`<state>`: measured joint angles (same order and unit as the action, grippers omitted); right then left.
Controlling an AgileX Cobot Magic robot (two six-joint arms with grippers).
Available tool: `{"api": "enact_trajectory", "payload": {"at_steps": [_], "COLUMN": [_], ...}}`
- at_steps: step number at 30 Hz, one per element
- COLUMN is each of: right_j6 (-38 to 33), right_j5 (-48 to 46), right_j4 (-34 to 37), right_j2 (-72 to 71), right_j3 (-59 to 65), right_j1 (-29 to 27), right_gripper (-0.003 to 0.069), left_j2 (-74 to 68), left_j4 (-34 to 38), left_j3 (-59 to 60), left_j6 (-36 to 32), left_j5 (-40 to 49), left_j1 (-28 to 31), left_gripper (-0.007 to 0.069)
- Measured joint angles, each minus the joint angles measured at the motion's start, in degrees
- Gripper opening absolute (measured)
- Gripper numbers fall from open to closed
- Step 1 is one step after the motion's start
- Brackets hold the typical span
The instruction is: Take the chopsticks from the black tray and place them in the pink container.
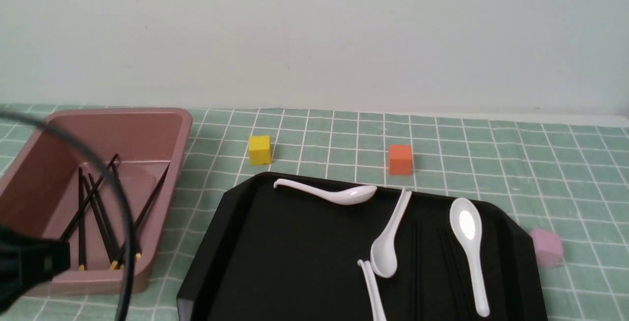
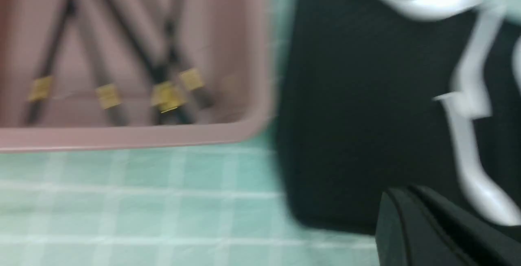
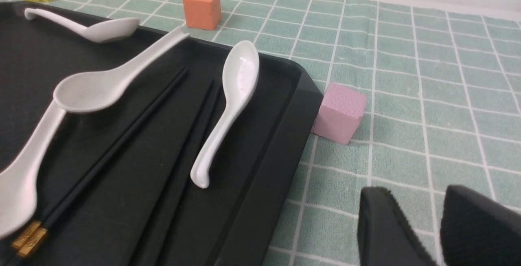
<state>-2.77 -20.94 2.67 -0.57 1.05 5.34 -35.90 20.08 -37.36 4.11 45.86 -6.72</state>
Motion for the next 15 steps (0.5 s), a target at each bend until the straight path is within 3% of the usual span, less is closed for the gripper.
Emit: {"api": "enact_trajectory", "payload": {"at_steps": [4, 8, 15], "right_j6": [0.0, 0.0, 0.0], "right_j5": [0.0, 0.0, 0.0], "right_j4": [-0.05, -0.05, -0.01], "right_j2": [0.0, 0.0, 0.0], "right_j3": [0.0, 0.0, 0.0], "right_j1": [0.0, 0.0, 0.0], "right_gripper": [0.024, 0.024, 0.024], "left_j2": [11.44, 20.8, 27.23], "left_j4": [5.05, 5.49, 2.85], "left_j3": [9.73, 17.22, 22.38], "left_j6": [-0.92, -1.04, -1.3], "left_j5": [-6.12, -13.67, -18.48], "left_j1": [0.0, 0.0, 0.0], "left_gripper": [-0.0013, -0.0013, -0.0013]}}
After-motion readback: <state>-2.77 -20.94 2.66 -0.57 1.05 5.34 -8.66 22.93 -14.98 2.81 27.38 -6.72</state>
